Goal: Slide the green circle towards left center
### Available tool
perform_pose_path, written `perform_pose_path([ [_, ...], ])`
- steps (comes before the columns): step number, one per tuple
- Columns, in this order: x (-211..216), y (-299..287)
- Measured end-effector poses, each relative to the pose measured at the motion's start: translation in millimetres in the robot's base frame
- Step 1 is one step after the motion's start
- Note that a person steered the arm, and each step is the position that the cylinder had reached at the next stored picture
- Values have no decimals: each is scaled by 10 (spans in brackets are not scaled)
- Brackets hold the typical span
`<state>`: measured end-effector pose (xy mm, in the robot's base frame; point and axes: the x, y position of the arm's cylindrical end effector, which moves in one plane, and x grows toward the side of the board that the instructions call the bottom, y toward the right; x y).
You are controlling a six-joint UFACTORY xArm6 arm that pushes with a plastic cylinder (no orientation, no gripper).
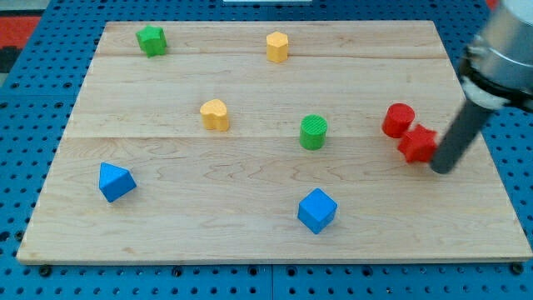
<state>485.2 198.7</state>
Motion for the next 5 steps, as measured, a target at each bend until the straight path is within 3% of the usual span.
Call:
perform_pose_path([
  [2, 32, -553],
  [5, -1184, -1989],
])
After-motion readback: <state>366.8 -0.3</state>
